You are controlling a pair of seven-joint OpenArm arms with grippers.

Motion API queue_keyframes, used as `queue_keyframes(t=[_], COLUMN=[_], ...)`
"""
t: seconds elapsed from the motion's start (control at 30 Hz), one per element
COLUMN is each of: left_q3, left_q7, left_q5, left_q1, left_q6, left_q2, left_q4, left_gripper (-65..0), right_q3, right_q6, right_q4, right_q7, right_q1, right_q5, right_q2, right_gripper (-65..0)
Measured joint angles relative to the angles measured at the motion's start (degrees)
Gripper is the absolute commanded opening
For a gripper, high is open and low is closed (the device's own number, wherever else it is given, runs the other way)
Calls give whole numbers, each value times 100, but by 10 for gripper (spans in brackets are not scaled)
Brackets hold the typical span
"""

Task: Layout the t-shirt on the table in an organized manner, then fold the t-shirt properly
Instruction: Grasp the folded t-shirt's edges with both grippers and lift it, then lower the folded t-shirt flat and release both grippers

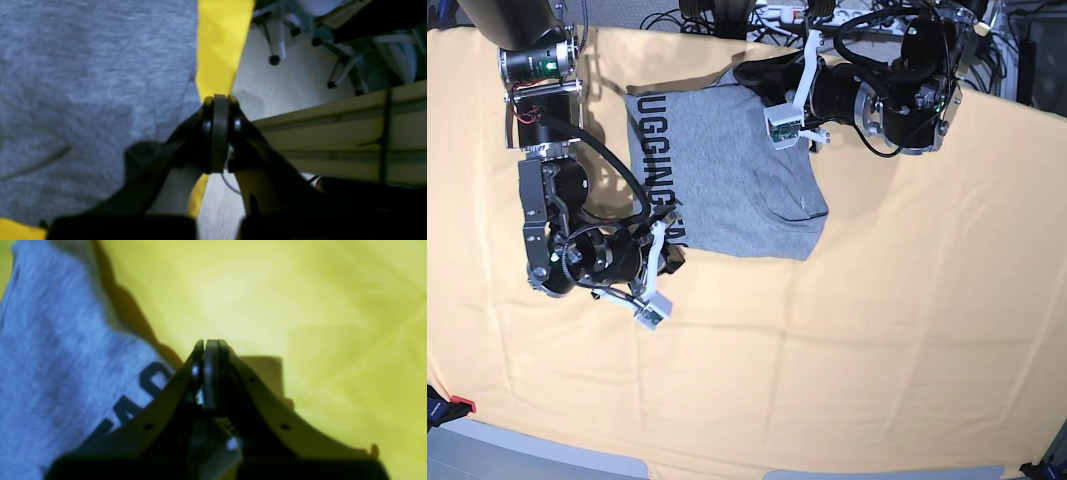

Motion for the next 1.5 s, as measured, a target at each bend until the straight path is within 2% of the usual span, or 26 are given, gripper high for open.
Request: queue_keyframes(t=[0.23, 0.37, 0.57, 0.83, 1.0, 1.07, 1.2, 1.37, 1.5], left_q3=[4, 4, 7, 20, 42, 46, 35, 37, 37], left_q7=[-280, -299, -769, -1029, -1231, -1248, -1528, -2065, -1880], left_q5=[258, 334, 1113, 1484, 1320, 1329, 1888, 2157, 2221], left_q1=[37, 37, -133, -551, -1091, -1419, -2109, -2686, -3064], left_q6=[0, 0, 2, -2, -50, -68, -22, -2, 0], left_q2=[4, 2, -2, 0, 7, 17, 0, 15, -4], left_q4=[-466, -638, -673, -988, -1821, -2105, -2555, -3003, -3195], left_gripper=[-650, -650, -650, -650, -650, -650, -650, -650, -650], right_q3=[-151, -151, -151, -142, -125, -127, -92, 249, 743], right_q6=[0, 0, 0, -2, -2, -131, -306, -306, -411], right_q4=[0, 0, 2, 402, 1010, 1333, 2094, 2754, 3119], right_q7=[-31, -404, -1110, -1425, -1429, -1451, -1471, -1456, -1449], right_q1=[0, 0, -20, -341, -767, -1001, -1532, -2291, -2793], right_q5=[-107, 321, 1003, 1639, 2144, 2284, 2483, 2544, 2583], right_q2=[144, 299, 433, 809, 1147, 1283, 1488, 1493, 1495], right_gripper=[-650, -650, -650, -650, -650, -650, -650, -650, -650])
